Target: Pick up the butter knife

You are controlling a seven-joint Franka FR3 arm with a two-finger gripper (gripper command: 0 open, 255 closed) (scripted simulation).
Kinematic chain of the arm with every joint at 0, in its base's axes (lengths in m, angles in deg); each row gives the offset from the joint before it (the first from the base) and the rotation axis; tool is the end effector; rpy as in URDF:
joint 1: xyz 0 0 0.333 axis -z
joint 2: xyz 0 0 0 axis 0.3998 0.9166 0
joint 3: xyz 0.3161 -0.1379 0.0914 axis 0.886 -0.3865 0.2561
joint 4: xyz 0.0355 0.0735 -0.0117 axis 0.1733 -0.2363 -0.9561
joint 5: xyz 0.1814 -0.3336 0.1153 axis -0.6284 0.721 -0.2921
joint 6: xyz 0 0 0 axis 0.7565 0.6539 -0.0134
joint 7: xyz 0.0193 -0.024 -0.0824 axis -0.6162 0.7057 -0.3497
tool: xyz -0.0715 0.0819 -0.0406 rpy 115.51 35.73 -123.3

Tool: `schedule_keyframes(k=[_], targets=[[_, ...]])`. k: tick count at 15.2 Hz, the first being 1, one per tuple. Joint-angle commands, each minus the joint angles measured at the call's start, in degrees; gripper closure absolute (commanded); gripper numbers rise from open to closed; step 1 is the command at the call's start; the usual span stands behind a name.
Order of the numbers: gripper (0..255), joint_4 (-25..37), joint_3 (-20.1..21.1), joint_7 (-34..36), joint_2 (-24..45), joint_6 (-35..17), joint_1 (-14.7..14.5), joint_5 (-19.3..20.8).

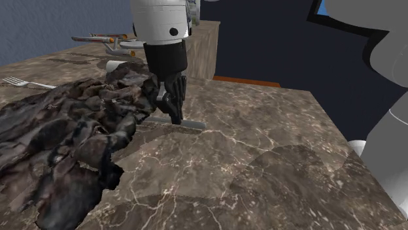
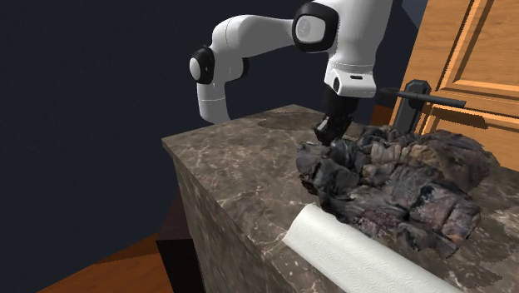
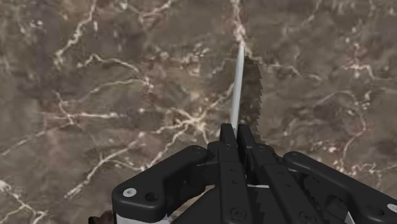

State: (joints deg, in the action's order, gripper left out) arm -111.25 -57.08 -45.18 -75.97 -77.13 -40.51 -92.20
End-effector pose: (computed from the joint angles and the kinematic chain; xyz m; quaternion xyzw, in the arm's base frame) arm 0.3966 0.3607 0.6761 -0.9491 -0.3108 0.0520 0.0008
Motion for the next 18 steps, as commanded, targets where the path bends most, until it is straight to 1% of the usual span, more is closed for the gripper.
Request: schedule_keyframes(k=[1,9,16,18], targets=[[255,-0.3,-0.1,-0.2,-0.2,0.0,0.1,-0.1],[255,10.0,0.5,1.1,3.1,7.2,-0.5,1.2],[255,21.5,1.3,2.7,7.7,14.5,-1.8,3.1],[255,21.8,1.3,2.8,7.8,14.6,-1.9,3.2]])
